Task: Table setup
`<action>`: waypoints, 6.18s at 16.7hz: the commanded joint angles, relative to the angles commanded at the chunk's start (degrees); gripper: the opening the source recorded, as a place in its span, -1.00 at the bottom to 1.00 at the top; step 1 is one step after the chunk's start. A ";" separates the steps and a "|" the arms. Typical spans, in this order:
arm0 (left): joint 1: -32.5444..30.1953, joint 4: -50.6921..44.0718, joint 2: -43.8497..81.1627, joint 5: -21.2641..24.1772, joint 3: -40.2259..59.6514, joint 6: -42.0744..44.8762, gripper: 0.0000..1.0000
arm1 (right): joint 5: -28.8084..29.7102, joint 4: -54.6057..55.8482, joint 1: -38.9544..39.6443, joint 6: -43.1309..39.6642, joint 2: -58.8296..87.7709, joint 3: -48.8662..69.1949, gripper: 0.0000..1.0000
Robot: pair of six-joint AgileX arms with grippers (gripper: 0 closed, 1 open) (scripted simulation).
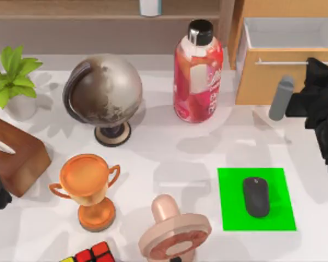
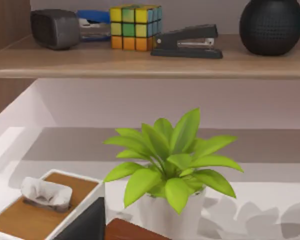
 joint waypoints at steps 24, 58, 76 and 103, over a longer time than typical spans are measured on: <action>0.00 0.00 0.00 0.00 0.00 0.00 1.00 | -3.34 -14.71 -3.31 0.06 10.70 25.74 -1.00; 0.00 0.00 0.00 0.00 0.00 0.00 1.00 | -2.26 -9.77 -1.85 0.58 6.69 15.15 1.00; 0.00 0.00 0.00 0.00 0.00 0.00 1.00 | 12.64 -17.45 17.00 30.65 -11.83 26.88 1.00; 0.00 0.00 0.00 0.00 0.00 0.00 1.00 | 29.22 -52.73 28.99 88.41 15.94 70.15 1.00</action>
